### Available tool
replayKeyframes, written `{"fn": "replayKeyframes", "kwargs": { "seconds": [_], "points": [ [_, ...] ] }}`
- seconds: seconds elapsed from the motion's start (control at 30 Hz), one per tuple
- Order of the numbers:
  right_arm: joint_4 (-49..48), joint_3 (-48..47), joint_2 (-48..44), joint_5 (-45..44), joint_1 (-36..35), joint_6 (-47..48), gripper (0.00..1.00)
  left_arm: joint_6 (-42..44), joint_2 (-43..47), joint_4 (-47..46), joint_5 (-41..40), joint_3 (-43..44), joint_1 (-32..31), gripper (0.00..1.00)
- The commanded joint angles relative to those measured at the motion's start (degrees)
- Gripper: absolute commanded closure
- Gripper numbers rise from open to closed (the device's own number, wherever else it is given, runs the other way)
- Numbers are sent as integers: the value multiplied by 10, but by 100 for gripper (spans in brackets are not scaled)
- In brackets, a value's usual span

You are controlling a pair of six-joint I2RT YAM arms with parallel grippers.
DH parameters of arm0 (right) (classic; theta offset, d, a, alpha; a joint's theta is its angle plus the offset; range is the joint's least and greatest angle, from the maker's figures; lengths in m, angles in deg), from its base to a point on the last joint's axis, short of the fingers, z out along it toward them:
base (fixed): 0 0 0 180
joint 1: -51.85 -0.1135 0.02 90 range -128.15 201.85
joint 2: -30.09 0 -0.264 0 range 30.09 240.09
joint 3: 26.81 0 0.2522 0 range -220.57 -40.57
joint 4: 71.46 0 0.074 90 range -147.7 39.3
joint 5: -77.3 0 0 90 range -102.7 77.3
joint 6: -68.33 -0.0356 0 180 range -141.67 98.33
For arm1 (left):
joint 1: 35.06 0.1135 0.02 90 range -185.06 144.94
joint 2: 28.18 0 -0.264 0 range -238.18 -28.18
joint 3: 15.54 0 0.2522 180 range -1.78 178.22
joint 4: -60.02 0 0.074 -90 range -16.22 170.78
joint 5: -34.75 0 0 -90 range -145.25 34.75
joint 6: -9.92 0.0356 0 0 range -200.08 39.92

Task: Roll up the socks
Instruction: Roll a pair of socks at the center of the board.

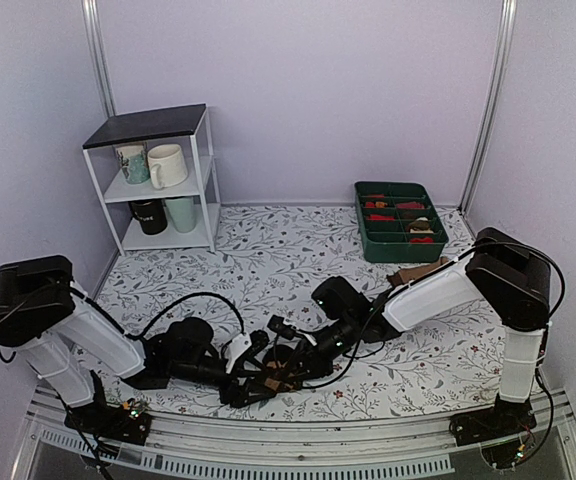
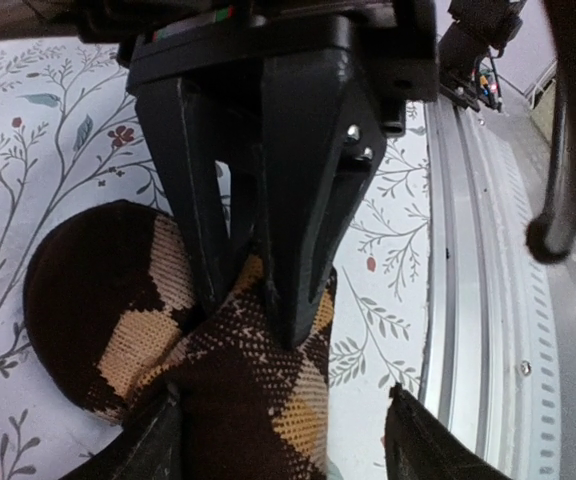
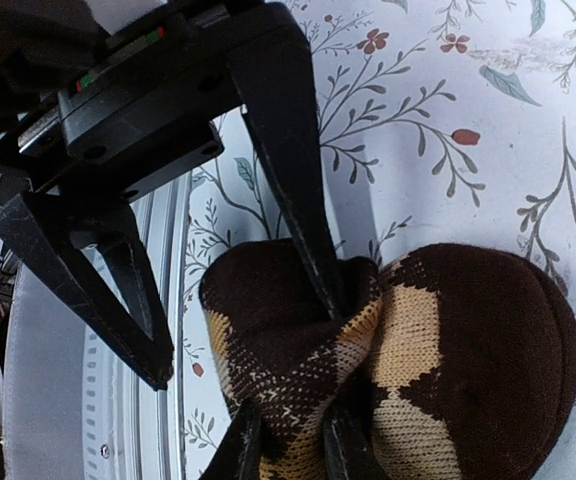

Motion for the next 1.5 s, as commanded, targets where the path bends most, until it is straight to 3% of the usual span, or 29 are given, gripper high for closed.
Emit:
{"fn": "replayKeyframes", "kwargs": {
  "seconds": [0.0,0.17,0.3,0.37,0.43,0.6,0.93,1.0,1.47],
  "points": [
    [103,36,57,-123,2,4,86,-10,-35,61,15,5,-14,38],
    [103,37,60,-125,2,-18,86,-11,-43,82,38,12,-14,63],
    [98,39,58,-134,3,-25,85,-11,-45,95,54,14,-14,73],
    [93,41,51,-140,4,-30,82,-11,-47,106,62,19,-12,83],
    [83,45,39,-149,6,-31,77,-10,-53,123,73,29,-8,88],
    [10,96,-54,-222,7,-15,59,-22,-75,168,113,49,15,89],
    [-249,291,-247,-320,-42,118,51,-36,-112,286,176,104,53,90],
    [-276,314,-256,-325,-66,155,47,-42,-117,292,190,108,58,90],
    [-257,254,-203,-353,-132,227,43,-52,-140,305,207,127,68,90]
  ]
}}
